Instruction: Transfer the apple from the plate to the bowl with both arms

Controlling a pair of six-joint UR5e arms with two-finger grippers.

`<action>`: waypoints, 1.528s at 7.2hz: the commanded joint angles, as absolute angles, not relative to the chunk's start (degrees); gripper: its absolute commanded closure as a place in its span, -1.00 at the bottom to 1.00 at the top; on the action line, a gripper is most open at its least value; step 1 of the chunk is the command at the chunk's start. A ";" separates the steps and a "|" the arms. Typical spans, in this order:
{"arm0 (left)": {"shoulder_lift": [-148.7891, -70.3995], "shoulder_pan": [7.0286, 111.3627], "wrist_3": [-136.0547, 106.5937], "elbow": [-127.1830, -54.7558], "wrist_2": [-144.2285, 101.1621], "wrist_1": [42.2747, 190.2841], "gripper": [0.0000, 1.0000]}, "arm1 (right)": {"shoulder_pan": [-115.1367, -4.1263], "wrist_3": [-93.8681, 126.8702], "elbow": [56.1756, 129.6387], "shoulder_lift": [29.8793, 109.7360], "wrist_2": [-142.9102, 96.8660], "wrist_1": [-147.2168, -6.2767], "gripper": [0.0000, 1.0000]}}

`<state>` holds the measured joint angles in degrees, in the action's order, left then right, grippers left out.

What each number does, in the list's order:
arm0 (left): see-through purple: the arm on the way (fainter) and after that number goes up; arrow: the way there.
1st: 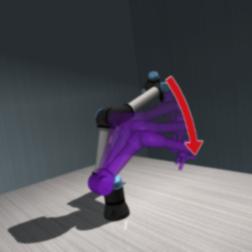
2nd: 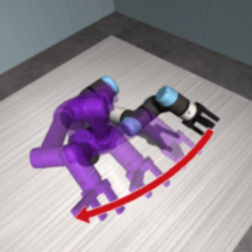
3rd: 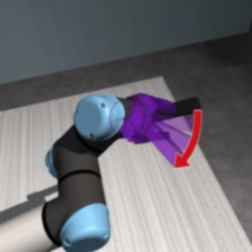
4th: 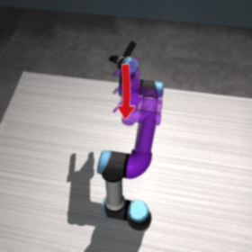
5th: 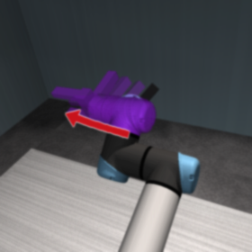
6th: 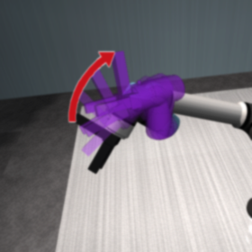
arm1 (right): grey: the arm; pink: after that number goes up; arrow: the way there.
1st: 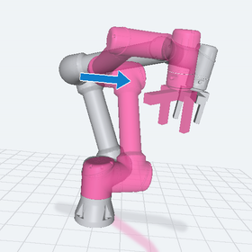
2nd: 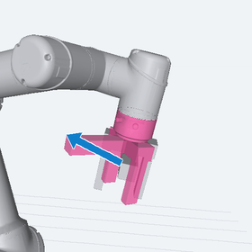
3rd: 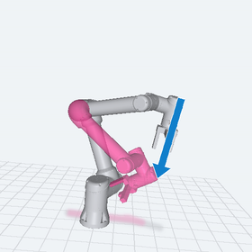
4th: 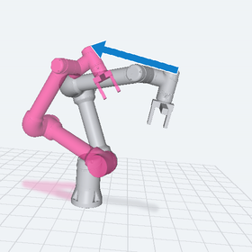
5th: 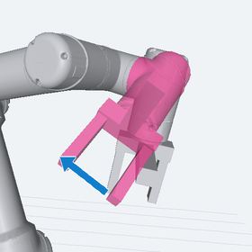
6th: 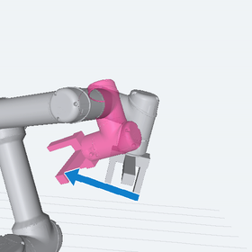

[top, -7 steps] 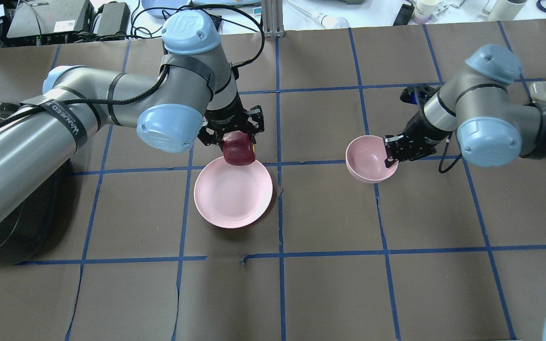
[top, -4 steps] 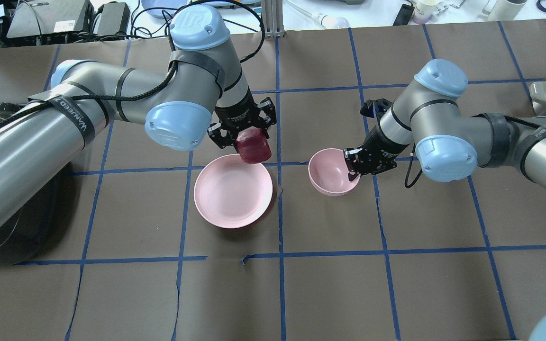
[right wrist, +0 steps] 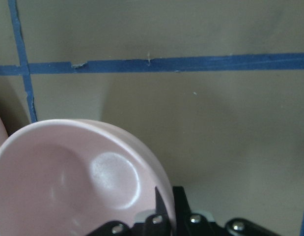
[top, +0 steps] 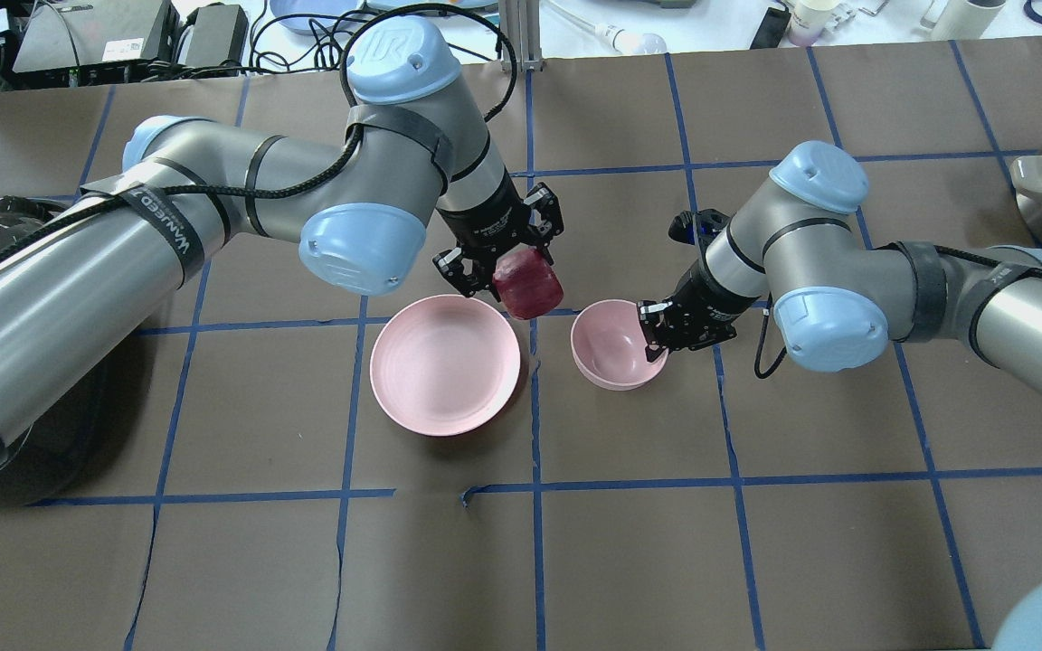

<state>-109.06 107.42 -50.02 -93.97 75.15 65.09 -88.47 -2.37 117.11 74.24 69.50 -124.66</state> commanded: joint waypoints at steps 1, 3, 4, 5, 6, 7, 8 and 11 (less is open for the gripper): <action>-109.86 107.75 -53.78 -94.04 72.16 64.86 1.00 | -88.42 -2.81 117.33 73.83 69.35 -125.59 -0.43; -110.39 108.01 -56.07 -94.04 68.47 64.78 1.00 | -88.24 -2.81 116.20 74.61 70.30 -125.86 -0.99; -110.56 108.71 -57.29 -94.04 68.47 64.78 1.00 | -87.89 -2.81 114.10 74.79 74.75 -124.82 -1.00; -110.57 110.03 -57.83 -94.57 68.47 63.82 1.00 | -87.37 -3.16 112.34 74.88 79.15 -123.50 -1.00; -111.35 111.00 -59.05 -94.74 68.47 62.24 1.00 | -85.80 -7.51 111.89 74.97 81.19 -121.75 -1.00; -112.75 112.83 -61.67 -94.75 68.64 59.62 1.00 | -82.56 -7.91 111.54 75.41 81.38 -120.42 -1.00; -114.76 114.50 -63.53 -94.75 69.08 56.89 1.00 | -79.92 -8.00 110.05 77.32 81.39 -119.19 -1.00; -118.55 114.79 -63.20 -95.10 69.43 56.60 1.00 | -78.92 -7.65 100.32 80.31 87.89 -104.12 -1.00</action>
